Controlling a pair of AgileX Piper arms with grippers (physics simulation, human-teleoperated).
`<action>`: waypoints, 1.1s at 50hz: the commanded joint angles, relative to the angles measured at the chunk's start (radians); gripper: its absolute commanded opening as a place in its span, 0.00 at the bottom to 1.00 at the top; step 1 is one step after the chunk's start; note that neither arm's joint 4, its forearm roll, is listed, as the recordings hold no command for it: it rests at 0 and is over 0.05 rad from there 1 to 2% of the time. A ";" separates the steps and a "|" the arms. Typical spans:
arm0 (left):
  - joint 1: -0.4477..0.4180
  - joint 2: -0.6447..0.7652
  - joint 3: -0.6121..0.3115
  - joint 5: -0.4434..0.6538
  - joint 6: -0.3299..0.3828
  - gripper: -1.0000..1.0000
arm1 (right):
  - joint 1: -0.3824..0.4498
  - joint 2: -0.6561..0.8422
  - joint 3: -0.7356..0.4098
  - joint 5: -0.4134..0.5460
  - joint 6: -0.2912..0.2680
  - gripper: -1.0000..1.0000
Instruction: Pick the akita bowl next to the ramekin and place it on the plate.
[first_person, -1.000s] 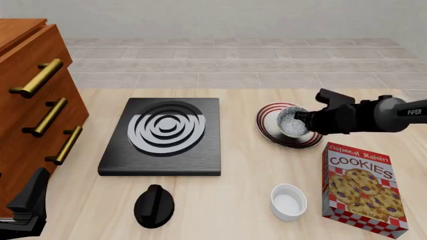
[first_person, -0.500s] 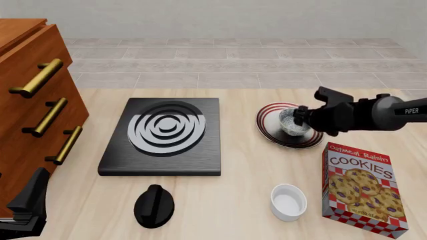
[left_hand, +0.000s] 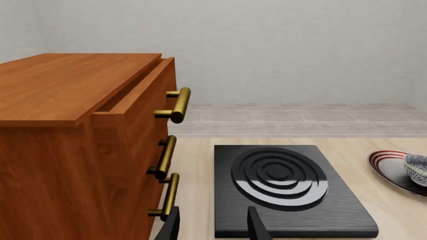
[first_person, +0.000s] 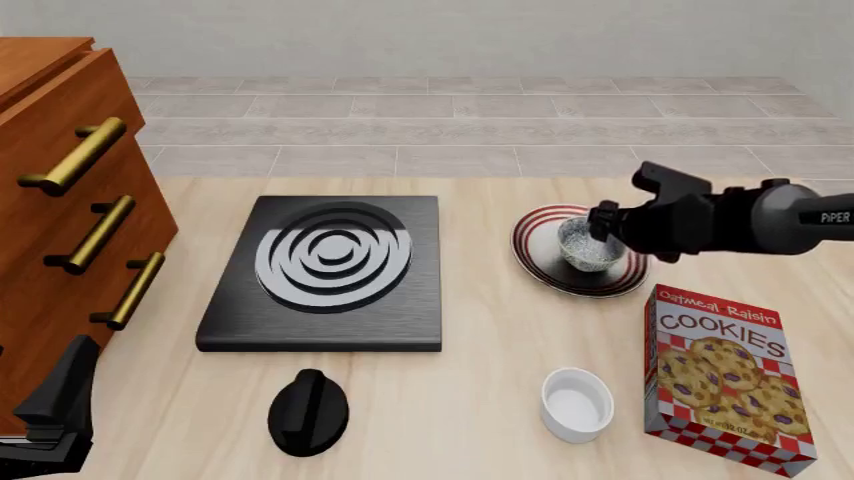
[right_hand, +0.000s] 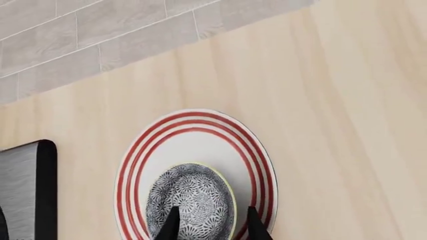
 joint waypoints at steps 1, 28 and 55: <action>0.000 0.000 0.000 0.000 0.000 1.00 | -0.001 -0.028 0.000 0.013 0.001 1.00; 0.000 0.000 0.000 0.000 0.000 1.00 | -0.007 -0.131 0.042 0.040 0.004 1.00; 0.000 0.000 0.000 0.000 0.000 1.00 | 0.000 -0.229 0.079 0.073 0.017 1.00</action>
